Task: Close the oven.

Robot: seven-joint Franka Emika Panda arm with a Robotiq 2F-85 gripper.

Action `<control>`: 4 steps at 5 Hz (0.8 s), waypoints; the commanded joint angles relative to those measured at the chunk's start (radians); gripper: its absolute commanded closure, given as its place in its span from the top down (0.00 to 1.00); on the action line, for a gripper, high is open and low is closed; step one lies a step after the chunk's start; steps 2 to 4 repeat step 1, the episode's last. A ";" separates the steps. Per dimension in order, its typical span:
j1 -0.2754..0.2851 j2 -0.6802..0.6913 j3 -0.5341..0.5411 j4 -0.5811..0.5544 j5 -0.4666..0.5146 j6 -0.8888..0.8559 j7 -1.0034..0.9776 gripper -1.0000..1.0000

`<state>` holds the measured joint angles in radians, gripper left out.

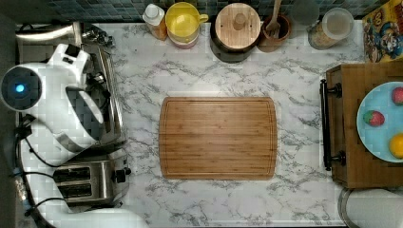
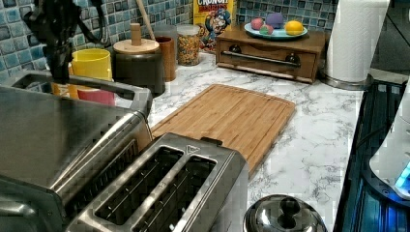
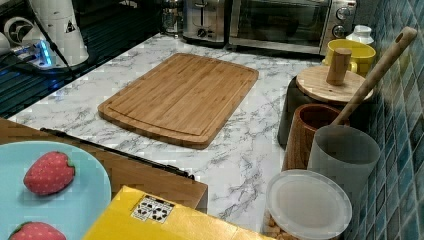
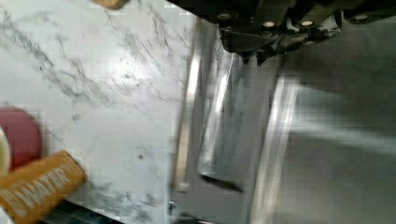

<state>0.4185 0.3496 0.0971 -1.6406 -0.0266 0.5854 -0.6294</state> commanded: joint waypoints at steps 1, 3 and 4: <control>-0.071 -0.133 -0.016 0.032 0.079 -0.044 -0.030 0.00; -0.071 -0.133 -0.016 0.032 0.079 -0.044 -0.030 0.00; -0.071 -0.133 -0.016 0.032 0.079 -0.044 -0.030 0.00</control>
